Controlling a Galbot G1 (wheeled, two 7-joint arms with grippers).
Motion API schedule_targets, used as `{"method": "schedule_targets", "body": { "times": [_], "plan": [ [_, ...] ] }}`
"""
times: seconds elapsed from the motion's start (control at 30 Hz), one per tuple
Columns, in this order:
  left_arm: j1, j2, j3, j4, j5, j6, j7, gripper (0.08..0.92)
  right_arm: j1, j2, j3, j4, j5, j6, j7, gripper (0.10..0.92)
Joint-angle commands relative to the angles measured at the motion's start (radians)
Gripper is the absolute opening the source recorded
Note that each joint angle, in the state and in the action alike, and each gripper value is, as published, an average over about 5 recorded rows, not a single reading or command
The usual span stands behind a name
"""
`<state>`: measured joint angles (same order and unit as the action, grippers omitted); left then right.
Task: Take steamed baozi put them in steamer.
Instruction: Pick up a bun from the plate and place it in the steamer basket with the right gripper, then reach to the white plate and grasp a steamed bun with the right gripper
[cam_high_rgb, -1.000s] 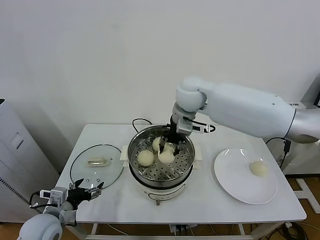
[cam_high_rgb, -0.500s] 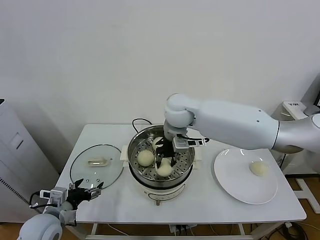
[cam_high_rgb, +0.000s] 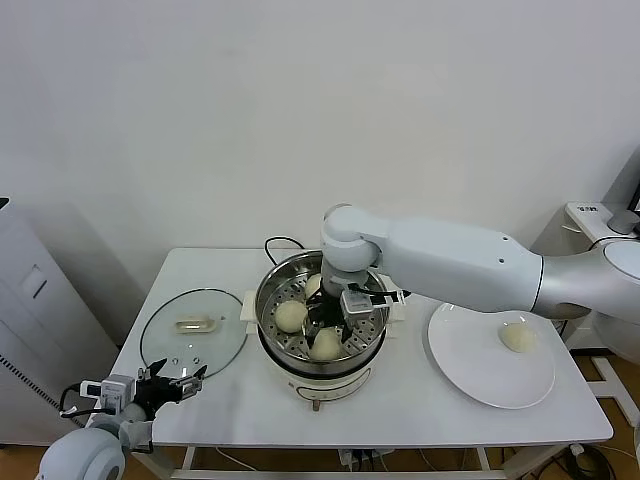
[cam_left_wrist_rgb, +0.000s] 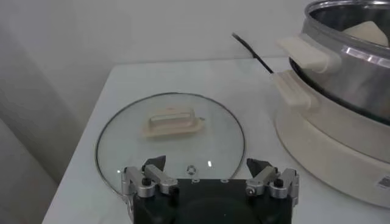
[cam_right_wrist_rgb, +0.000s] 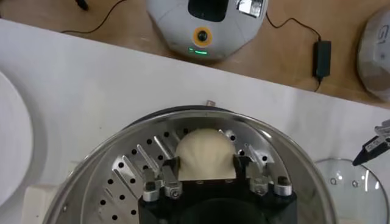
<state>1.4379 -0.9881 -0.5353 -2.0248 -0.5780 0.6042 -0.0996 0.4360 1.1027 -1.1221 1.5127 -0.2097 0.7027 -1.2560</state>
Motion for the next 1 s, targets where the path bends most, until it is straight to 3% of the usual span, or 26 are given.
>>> {"method": "schedule_targets", "body": {
  "times": [0.03,0.17,0.57,1.0],
  "plan": [
    [-0.001,-0.001,0.001,-0.002,0.0,0.002,0.0,0.823,0.047,-0.035,0.037,-0.043,0.058,-0.099,-0.016,0.76],
    [-0.003,-0.004,0.0,-0.005,0.0,0.004,0.0,0.823,0.098,-0.084,0.073,-0.119,0.148,-0.208,-0.031,0.816],
    [0.007,0.0,-0.019,-0.007,-0.008,-0.003,0.001,0.823,0.169,-0.269,0.0,-0.375,0.339,-0.464,-0.109,0.823],
    [0.001,0.008,-0.024,-0.006,-0.019,-0.002,0.001,0.823,0.051,-0.438,0.004,-0.57,0.311,-0.445,-0.125,0.823]
  ]
}}
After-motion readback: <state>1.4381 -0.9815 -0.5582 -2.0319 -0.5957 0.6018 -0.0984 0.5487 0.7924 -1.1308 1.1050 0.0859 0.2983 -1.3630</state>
